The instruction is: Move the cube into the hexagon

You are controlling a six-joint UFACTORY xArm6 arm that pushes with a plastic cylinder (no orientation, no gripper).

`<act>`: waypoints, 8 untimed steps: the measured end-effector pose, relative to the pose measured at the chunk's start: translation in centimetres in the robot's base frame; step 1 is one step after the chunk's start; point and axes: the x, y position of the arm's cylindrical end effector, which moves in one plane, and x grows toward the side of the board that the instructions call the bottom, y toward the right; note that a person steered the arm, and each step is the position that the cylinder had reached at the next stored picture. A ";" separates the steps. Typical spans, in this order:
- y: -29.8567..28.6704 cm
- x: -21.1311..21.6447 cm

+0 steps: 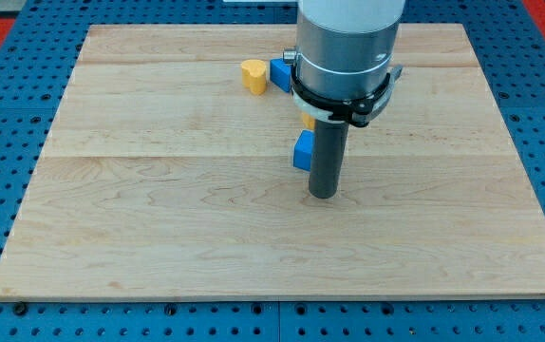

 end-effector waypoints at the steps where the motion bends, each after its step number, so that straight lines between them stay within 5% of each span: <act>1: 0.0 -1.8; 8: 0.4 -2.6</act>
